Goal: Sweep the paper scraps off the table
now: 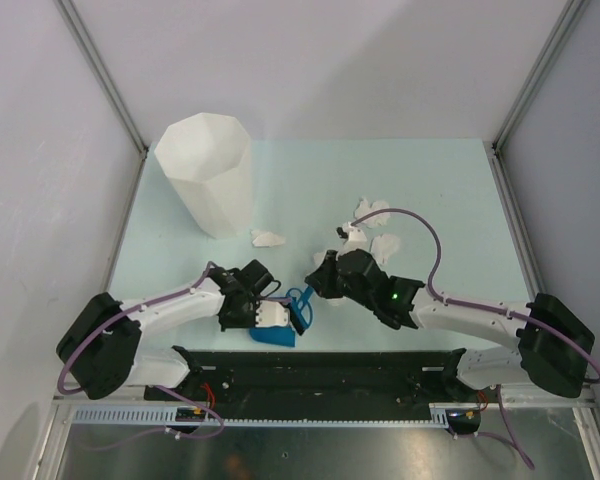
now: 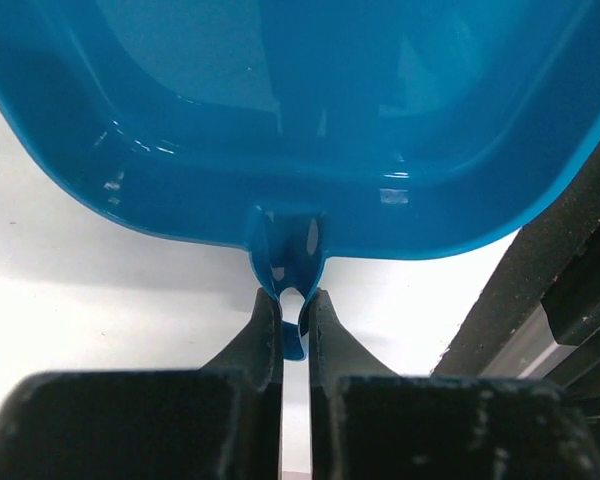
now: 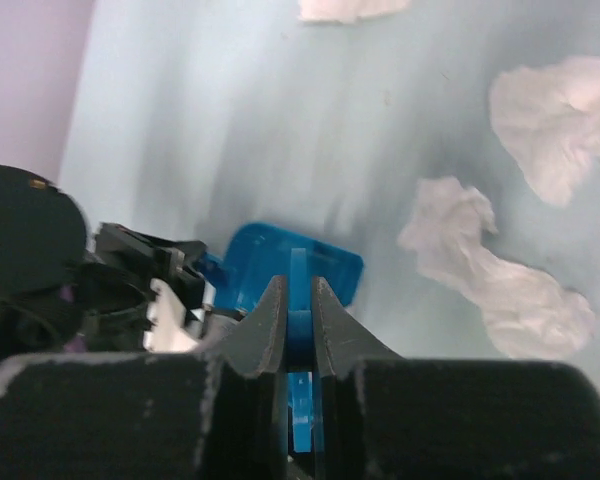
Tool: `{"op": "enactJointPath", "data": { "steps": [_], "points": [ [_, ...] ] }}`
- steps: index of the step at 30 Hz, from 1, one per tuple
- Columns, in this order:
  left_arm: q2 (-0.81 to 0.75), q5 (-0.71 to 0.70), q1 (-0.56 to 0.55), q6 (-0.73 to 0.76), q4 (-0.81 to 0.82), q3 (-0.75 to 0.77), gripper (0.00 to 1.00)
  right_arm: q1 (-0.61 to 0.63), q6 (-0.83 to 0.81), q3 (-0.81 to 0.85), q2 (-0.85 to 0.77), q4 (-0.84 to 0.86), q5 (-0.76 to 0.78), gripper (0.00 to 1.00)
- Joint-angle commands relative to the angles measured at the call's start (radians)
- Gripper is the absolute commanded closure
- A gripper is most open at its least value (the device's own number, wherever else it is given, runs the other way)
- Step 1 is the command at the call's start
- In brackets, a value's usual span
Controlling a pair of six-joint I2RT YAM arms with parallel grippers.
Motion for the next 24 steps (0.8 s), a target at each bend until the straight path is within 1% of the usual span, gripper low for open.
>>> {"op": "enactJointPath", "data": {
  "steps": [1,4,7,9,10,11,15,16,17,19,20,21,22,24],
  "points": [
    [-0.022,-0.006,-0.009,-0.007,-0.058,0.05,1.0,0.021,-0.014,0.046,-0.01,0.162,0.066,1.0],
    [-0.018,0.051,-0.009,-0.025,-0.066,0.085,1.0,0.016,-0.011,0.046,-0.008,0.145,0.031,1.0],
    [-0.003,0.051,-0.009,-0.035,-0.066,0.095,1.0,0.016,-0.026,0.048,-0.053,0.119,0.035,1.0],
    [0.008,0.049,-0.009,-0.038,-0.067,0.093,1.0,0.013,-0.064,0.052,-0.103,0.069,0.086,1.0],
    [0.01,0.04,-0.009,-0.039,-0.069,0.095,1.0,0.013,-0.082,0.069,-0.154,0.037,0.115,1.0],
    [0.01,0.011,-0.009,-0.039,-0.07,0.096,1.0,0.015,-0.101,0.078,-0.175,-0.035,0.176,1.0],
    [-0.028,-0.061,-0.009,-0.036,-0.106,0.109,1.0,0.036,-0.144,0.082,-0.264,-0.192,0.299,1.0],
    [-0.051,-0.073,-0.009,-0.036,-0.136,0.113,1.0,0.048,-0.147,0.082,-0.274,-0.221,0.331,1.0],
    [-0.064,-0.086,-0.009,-0.035,-0.152,0.116,1.0,0.087,-0.147,0.082,-0.284,-0.27,0.395,1.0],
    [-0.087,-0.145,-0.009,-0.033,-0.185,0.107,1.0,0.133,-0.144,0.082,-0.288,-0.302,0.451,1.0],
    [-0.104,-0.167,-0.009,-0.036,-0.193,0.101,1.0,0.157,-0.142,0.083,-0.288,-0.327,0.51,1.0],
    [-0.111,-0.187,-0.009,-0.036,-0.201,0.093,1.0,0.212,-0.138,0.082,-0.28,-0.339,0.544,1.0],
    [-0.113,-0.226,-0.009,-0.038,-0.216,0.081,1.0,0.237,-0.121,0.082,-0.271,-0.355,0.615,1.0],
    [-0.105,-0.257,-0.011,-0.05,-0.225,0.07,1.0,0.3,-0.081,0.082,-0.24,-0.405,0.673,1.0]
  ]
}}
